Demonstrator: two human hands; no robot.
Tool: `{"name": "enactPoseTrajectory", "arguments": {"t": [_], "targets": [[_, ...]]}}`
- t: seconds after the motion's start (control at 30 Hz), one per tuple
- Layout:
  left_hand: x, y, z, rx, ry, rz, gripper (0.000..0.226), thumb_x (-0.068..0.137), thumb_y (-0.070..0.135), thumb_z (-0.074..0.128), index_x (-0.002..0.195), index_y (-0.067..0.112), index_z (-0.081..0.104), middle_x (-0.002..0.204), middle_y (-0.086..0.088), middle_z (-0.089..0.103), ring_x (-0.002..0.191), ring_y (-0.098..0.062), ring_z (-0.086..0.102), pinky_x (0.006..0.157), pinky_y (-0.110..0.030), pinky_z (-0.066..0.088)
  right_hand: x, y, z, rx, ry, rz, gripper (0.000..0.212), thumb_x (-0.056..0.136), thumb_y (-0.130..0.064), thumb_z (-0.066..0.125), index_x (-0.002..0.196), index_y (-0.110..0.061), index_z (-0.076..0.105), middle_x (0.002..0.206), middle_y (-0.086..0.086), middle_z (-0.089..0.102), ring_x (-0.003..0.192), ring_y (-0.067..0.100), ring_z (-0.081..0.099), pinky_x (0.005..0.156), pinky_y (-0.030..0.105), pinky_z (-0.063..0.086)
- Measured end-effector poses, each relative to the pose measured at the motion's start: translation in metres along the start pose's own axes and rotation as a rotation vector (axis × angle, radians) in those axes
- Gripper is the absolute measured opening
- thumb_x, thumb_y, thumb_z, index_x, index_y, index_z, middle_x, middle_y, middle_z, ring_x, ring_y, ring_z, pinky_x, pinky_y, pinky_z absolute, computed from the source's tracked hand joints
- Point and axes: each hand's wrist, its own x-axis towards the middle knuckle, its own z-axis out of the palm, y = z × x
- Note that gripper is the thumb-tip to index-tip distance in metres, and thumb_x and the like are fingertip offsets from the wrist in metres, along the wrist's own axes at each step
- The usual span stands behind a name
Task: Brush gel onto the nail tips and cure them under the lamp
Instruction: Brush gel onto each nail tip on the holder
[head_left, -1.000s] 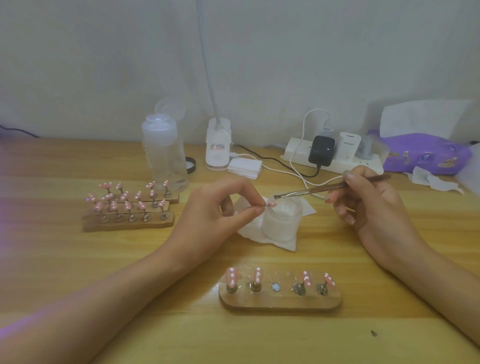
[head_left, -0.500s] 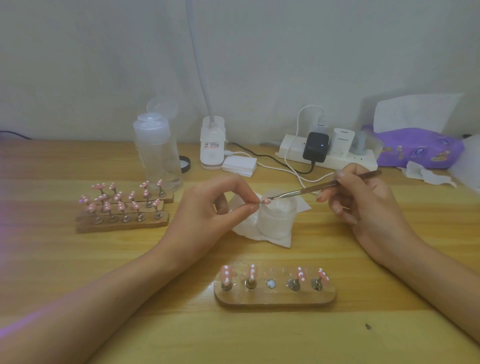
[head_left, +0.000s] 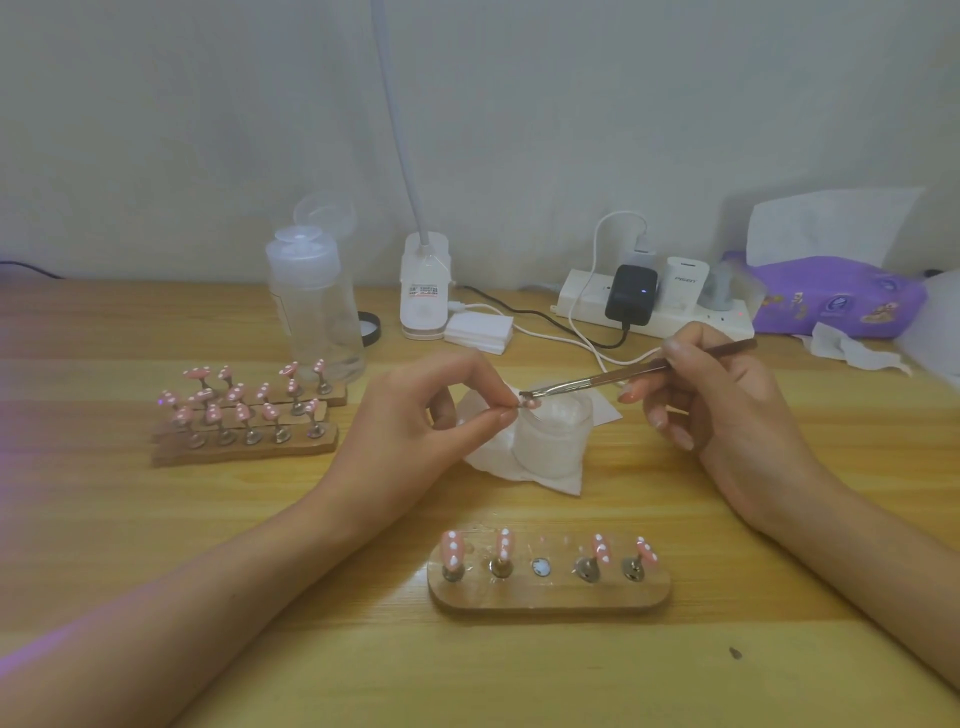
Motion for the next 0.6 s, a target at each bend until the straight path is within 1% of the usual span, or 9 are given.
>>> {"name": "enactPoseTrajectory", "arguments": {"t": [0.1,0.17,0.23,0.27,0.37,0.43,0.47,0.53,0.6], "targets": [[0.0003,0.0005,-0.0002,0.006,-0.002,-0.003,0.011,0.085,0.013,0.076,0.082,0.020,0.070,0.061,0.037,0.053,0.050,-0.003,0.037,0.057,-0.004,0.034,0.0011,0.0016,-0.0023,0.000,0.083,0.015,0.034,0.100,-0.017,0.050,0.067,-0.024,0.054,0.064,0.006,0.069,0.045,0.009,0.048,0.038,0.015,0.031],[0.0003,0.0003,0.0000,-0.001,-0.005,-0.016,0.011,0.085,0.013,0.076,0.081,0.021,0.069,0.060,0.034,0.053,0.049,-0.003,0.038,0.056,-0.004,0.033,0.0008,0.0011,-0.0030,0.005,0.072,-0.008,0.032,0.100,-0.020,0.050,0.068,-0.025,0.054,0.065,0.005,0.070,0.045,0.009,0.046,0.038,0.015,0.030],[0.0004,-0.0002,0.0003,-0.006,-0.010,-0.027,0.012,0.085,0.012,0.076,0.081,0.021,0.069,0.059,0.032,0.054,0.049,-0.002,0.039,0.056,-0.005,0.034,0.0000,0.0003,-0.0014,-0.020,0.030,-0.018,0.030,0.095,-0.028,0.053,0.065,-0.031,0.058,0.069,0.005,0.072,0.045,0.009,0.045,0.039,0.015,0.031],[0.0003,-0.0004,0.0003,-0.004,-0.015,-0.029,0.012,0.085,0.012,0.076,0.081,0.021,0.069,0.060,0.032,0.055,0.049,-0.002,0.040,0.056,-0.005,0.034,0.0002,0.0005,-0.0008,-0.035,0.032,-0.012,0.031,0.094,-0.028,0.054,0.064,-0.031,0.058,0.070,0.006,0.072,0.044,0.009,0.043,0.040,0.014,0.031],[0.0003,-0.0007,0.0003,-0.003,-0.027,-0.036,0.013,0.086,0.012,0.076,0.082,0.021,0.068,0.061,0.034,0.055,0.049,-0.001,0.041,0.057,-0.004,0.034,0.0020,0.0028,-0.0031,-0.010,0.103,0.007,0.039,0.099,-0.019,0.051,0.061,-0.029,0.057,0.066,0.008,0.070,0.042,0.009,0.039,0.039,0.015,0.030],[-0.0002,-0.0007,0.0003,-0.018,-0.033,-0.053,0.013,0.086,0.013,0.076,0.081,0.022,0.067,0.063,0.032,0.057,0.048,-0.002,0.041,0.055,-0.005,0.034,0.0019,0.0022,-0.0038,0.014,0.081,-0.017,0.033,0.096,-0.024,0.052,0.064,-0.029,0.057,0.068,0.007,0.071,0.042,0.009,0.040,0.040,0.016,0.028],[-0.0006,-0.0007,0.0003,-0.034,-0.035,-0.065,0.014,0.086,0.014,0.076,0.080,0.022,0.067,0.065,0.030,0.059,0.048,-0.002,0.042,0.054,-0.006,0.034,0.0015,0.0017,-0.0034,0.011,0.048,-0.029,0.030,0.094,-0.027,0.053,0.065,-0.030,0.057,0.069,0.007,0.071,0.043,0.009,0.041,0.040,0.016,0.028],[-0.0007,-0.0010,0.0000,-0.078,-0.041,-0.090,0.013,0.085,0.015,0.076,0.079,0.023,0.067,0.075,0.020,0.066,0.048,-0.003,0.042,0.053,-0.008,0.033,0.0006,0.0013,-0.0024,-0.022,0.016,-0.029,0.028,0.092,-0.029,0.053,0.065,-0.031,0.058,0.070,0.007,0.072,0.044,0.009,0.042,0.041,0.015,0.030],[-0.0004,-0.0012,-0.0004,-0.106,-0.046,-0.101,0.013,0.085,0.016,0.077,0.078,0.022,0.067,0.083,0.013,0.069,0.047,-0.004,0.042,0.051,-0.011,0.034,0.0010,0.0020,-0.0026,-0.024,0.064,-0.007,0.033,0.094,-0.025,0.052,0.062,-0.031,0.058,0.067,0.007,0.071,0.043,0.008,0.040,0.040,0.014,0.031]]}}
